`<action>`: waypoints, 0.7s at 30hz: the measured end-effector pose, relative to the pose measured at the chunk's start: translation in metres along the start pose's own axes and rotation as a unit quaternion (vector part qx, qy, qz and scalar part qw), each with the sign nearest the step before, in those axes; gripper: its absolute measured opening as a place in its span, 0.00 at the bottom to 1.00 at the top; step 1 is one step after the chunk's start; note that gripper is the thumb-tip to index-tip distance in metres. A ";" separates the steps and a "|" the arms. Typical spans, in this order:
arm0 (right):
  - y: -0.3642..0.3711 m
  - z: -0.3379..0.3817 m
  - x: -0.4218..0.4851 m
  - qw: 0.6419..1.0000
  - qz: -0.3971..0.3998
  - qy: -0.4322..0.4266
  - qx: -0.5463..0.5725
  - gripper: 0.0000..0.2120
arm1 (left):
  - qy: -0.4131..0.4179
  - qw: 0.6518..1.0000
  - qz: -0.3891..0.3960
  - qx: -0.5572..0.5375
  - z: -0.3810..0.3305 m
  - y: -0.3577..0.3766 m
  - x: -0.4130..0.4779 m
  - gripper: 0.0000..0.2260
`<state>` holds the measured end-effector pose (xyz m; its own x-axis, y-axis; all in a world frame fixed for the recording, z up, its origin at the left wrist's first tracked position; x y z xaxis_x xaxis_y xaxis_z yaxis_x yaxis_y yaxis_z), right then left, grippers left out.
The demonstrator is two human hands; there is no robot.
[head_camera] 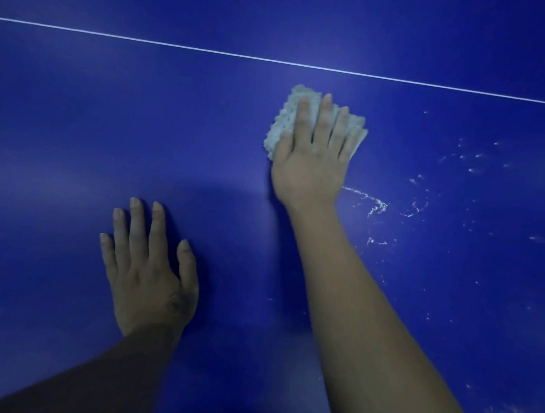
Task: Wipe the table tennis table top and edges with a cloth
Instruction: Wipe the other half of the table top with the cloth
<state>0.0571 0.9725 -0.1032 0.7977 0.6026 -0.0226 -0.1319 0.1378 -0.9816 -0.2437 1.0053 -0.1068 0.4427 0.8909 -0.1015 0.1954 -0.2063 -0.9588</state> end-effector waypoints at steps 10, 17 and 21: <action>-0.022 -0.138 -0.094 0.986 0.036 0.160 -0.031 0.30 | -0.001 1.000 -0.007 0.002 -0.002 -0.004 -0.001 0.30; -0.001 -0.006 -0.055 0.999 0.028 0.017 -0.005 0.31 | 0.001 1.000 -0.009 0.007 -0.001 -0.003 -0.001 0.30; -0.006 -0.031 -0.072 0.998 0.038 -0.041 -0.004 0.29 | 0.006 1.000 -0.008 0.005 -0.002 -0.003 -0.001 0.30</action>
<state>0.0186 0.9036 -0.1013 0.7353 0.6727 -0.0826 -0.1853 0.0822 -0.9792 -0.2427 1.0046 -0.1032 0.4504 0.8889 -0.0833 0.1929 -0.1879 -0.9630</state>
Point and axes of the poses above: each hand's wrist, its own x-axis towards the middle knuckle, its own y-axis out of the palm, z = x × y, the point moved 9 cm from there along x, towards the middle knuckle, and after that the axes turned 7 degrees about z, right-handed, at the moved point
